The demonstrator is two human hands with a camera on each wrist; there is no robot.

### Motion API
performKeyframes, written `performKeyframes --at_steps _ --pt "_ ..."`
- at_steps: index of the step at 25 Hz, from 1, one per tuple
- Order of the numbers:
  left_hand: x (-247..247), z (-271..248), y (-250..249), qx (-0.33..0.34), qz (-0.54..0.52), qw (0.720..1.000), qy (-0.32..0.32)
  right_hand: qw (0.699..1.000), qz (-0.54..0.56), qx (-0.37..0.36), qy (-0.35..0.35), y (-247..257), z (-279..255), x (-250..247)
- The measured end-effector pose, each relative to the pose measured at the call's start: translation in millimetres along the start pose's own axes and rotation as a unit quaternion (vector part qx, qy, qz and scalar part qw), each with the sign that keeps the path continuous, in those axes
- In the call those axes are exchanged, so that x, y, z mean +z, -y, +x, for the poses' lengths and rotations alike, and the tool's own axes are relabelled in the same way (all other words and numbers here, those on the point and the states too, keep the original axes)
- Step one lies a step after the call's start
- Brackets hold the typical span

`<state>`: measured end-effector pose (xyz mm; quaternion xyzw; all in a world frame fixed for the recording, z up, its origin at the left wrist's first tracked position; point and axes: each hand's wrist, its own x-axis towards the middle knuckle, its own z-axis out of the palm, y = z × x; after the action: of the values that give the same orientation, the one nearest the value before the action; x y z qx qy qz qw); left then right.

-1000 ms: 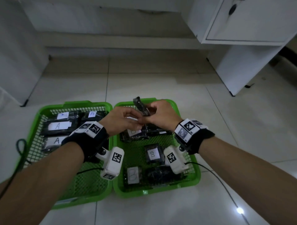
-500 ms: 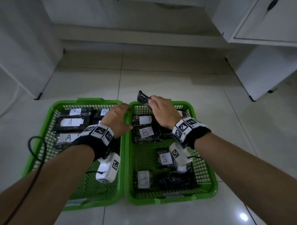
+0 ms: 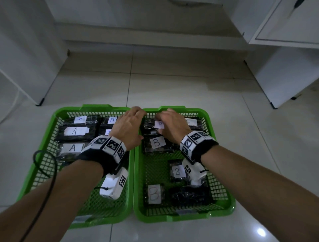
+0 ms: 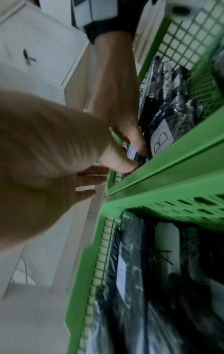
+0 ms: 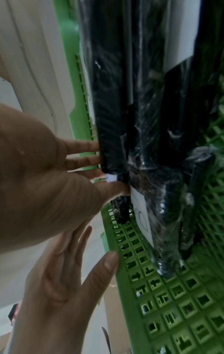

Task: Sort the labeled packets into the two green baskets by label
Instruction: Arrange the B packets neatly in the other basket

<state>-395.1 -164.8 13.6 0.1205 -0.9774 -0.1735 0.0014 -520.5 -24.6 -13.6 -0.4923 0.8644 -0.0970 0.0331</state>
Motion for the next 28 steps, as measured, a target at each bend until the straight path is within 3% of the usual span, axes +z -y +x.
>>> performKeyframes --at_steps 2,5,9,17,19,21,23,25,27,28 --pt "2.1 2.4 -7.2 0.073 0.069 0.994 0.04 1.0 -0.014 -0.002 0.004 1.4 2.4 2.2" --pt "10.6 -0.2 -16.6 0.101 0.118 0.981 0.116 0.999 0.011 0.042 -0.018 -8.0 -4.8 -9.0" --pt "21.4 3.7 -19.1 0.145 0.204 0.963 0.104 0.988 -0.016 0.143 -0.048 -41.7 -36.7 -25.6" --pt "22.1 14.8 -29.4 0.102 0.233 0.948 0.192 0.991 0.021 0.135 0.01 -63.3 -53.9 -24.1" --pt "18.8 12.8 -33.0 0.1 0.226 0.952 0.182 0.991 0.016 0.129 -0.022 -61.2 -62.4 -25.9" --pt "19.8 6.0 -39.1 0.124 0.23 0.959 0.112 0.996 0.012 0.089 -0.029 -53.3 -75.2 -25.2" --pt "22.0 -5.2 -50.6 0.151 0.167 0.969 0.098 0.998 0.015 0.045 0.046 -39.4 -89.3 -23.9" --pt "24.0 -14.5 -63.9 0.136 0.077 0.97 0.185 0.993 0.001 0.026 0.114 -25.8 -98.7 -23.0" --pt "30.6 -20.9 -77.6 0.111 0.066 0.95 0.285 0.991 -0.046 0.012 0.122 -15.1 -102.3 -23.8" --pt "36.4 -24.3 -82.1 0.101 0.079 0.945 0.302 0.991 -0.061 0.013 0.12 -10.1 -104.3 -25.2"
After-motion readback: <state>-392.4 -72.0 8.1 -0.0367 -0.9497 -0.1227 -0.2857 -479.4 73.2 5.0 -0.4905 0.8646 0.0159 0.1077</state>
